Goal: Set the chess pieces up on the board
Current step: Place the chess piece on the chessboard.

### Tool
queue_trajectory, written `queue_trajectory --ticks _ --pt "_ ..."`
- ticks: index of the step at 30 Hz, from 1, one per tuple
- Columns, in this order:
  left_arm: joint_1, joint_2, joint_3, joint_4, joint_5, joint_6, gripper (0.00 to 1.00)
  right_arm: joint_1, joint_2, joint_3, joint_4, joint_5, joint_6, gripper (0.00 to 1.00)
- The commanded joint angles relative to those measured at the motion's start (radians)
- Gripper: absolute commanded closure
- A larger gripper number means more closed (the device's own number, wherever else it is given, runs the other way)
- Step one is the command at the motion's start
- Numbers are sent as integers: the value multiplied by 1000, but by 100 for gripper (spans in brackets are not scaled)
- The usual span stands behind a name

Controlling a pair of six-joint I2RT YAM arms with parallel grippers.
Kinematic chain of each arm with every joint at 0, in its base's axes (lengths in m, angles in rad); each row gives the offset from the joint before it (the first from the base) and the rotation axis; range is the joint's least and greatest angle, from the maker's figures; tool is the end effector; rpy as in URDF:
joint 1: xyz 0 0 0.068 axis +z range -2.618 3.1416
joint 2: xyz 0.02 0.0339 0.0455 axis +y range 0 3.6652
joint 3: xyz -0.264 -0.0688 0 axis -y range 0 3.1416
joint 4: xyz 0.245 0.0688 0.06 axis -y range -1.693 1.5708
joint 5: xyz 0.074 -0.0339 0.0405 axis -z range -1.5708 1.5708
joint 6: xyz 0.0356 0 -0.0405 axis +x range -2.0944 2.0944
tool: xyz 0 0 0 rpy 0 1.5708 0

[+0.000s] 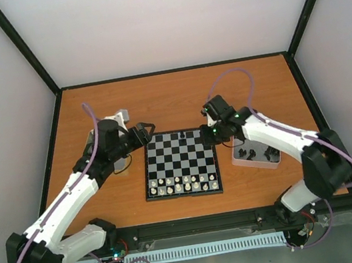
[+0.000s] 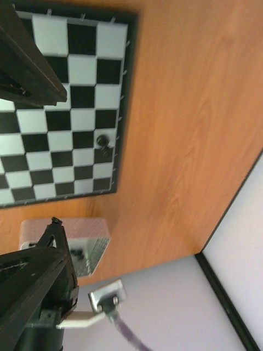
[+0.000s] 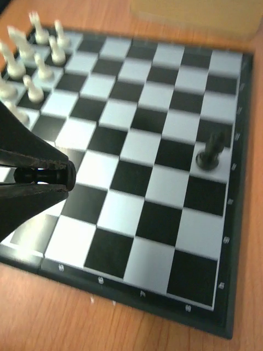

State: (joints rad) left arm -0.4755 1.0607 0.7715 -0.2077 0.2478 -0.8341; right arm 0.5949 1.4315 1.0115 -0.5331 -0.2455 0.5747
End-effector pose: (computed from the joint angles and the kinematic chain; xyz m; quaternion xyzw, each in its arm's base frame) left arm 0.2080 -0.1169 0.2798 -0.0899 0.8503 -0.3934 0.3379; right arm 0.2390 0.1721 0.2413 -0.0468 0.9451 0.2638 0.1871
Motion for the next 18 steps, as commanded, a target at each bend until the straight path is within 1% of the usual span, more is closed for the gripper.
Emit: queue_trajectory --ticks 1,4,8,10,13,18 --pt "6 -55 96 -184 -231 282 27 -6 143 132 -247 154 -149 97" --pt "6 -76 101 -180 -270 337 26 -7 243 219 -279 195 -175 97" --pt "6 -79 83 -162 -288 378 26 -7 347 319 -315 245 -195 97" --pt "6 -73 74 -154 -290 389 26 -8 381 346 -320 276 -197 97" --pt "6 -68 65 -150 -291 394 26 -9 430 390 -345 278 -206 97" --pt "6 -70 53 -142 -294 391 25 -9 470 397 -359 274 -212 97"
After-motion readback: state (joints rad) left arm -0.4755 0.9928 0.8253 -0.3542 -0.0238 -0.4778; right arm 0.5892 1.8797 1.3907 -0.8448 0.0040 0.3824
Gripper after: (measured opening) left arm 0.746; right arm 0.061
